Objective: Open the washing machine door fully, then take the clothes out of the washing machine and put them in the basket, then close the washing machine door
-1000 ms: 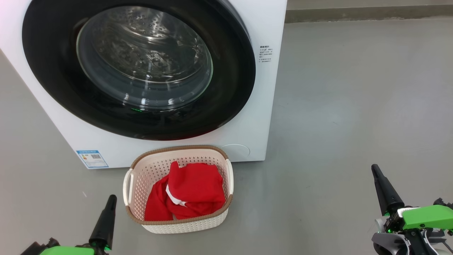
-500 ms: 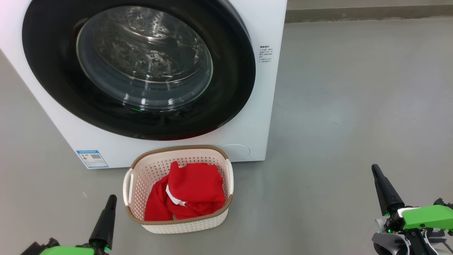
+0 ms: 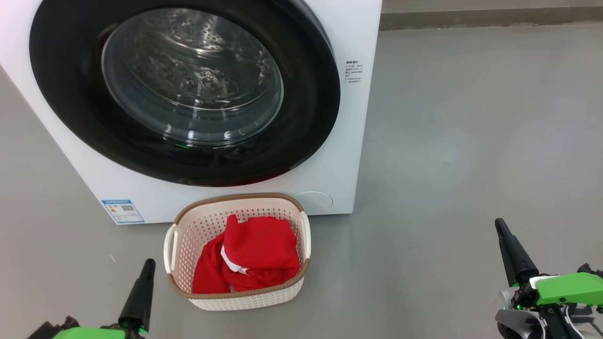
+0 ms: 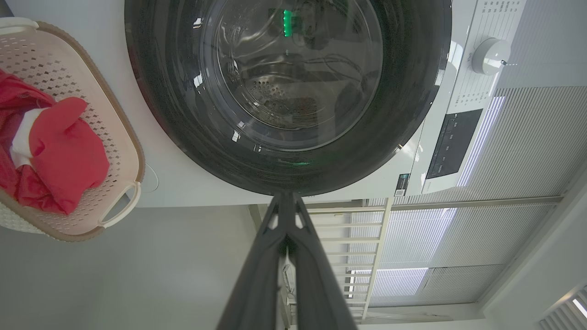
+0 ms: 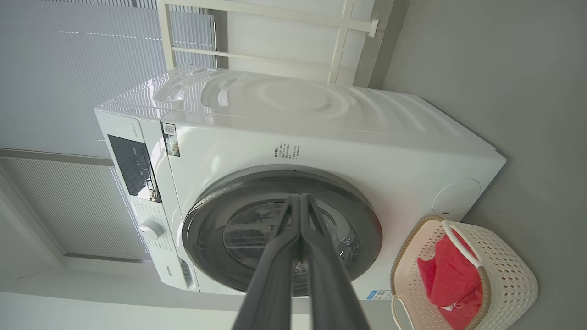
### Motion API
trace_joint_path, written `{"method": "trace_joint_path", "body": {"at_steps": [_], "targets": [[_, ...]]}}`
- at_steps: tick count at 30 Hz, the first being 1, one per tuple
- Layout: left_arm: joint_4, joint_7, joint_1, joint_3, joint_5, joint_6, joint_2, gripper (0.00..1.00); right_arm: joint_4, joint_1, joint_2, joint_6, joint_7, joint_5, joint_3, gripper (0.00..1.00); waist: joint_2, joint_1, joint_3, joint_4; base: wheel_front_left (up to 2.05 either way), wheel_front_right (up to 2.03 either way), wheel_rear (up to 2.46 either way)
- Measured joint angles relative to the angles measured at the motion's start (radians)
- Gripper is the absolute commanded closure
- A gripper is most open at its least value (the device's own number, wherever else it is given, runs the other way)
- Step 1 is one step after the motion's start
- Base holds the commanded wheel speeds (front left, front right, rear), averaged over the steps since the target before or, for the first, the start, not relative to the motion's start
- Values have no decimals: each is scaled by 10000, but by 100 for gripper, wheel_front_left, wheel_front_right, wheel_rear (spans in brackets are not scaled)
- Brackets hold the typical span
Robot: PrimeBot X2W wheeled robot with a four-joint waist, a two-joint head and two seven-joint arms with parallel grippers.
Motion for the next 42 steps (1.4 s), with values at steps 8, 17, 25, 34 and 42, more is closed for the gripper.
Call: {"method": "trace_joint_path", "body": {"at_steps": [8, 17, 25, 34, 42], "targets": [[0, 0, 0, 0, 0, 0, 0, 100, 0, 0, 2, 0, 0, 0, -6, 100, 0, 0, 0, 0, 0, 0, 0], [0, 0, 0, 0, 0, 0, 0, 100, 2, 0, 4, 0, 0, 0, -10, 100, 0, 0, 0, 0, 0, 0, 0], [0, 0, 0, 0, 0, 0, 0, 100, 2, 0, 4, 0, 0, 0, -13, 100, 0, 0, 0, 0, 0, 0, 0], [0, 0, 0, 0, 0, 0, 0, 100, 2, 0, 6, 0, 2, -2, -15, 100, 0, 0, 0, 0, 0, 0, 0], [0, 0, 0, 0, 0, 0, 0, 100, 2, 0, 8, 0, 2, -2, -17, 100, 0, 0, 0, 0, 0, 0, 0]]}}
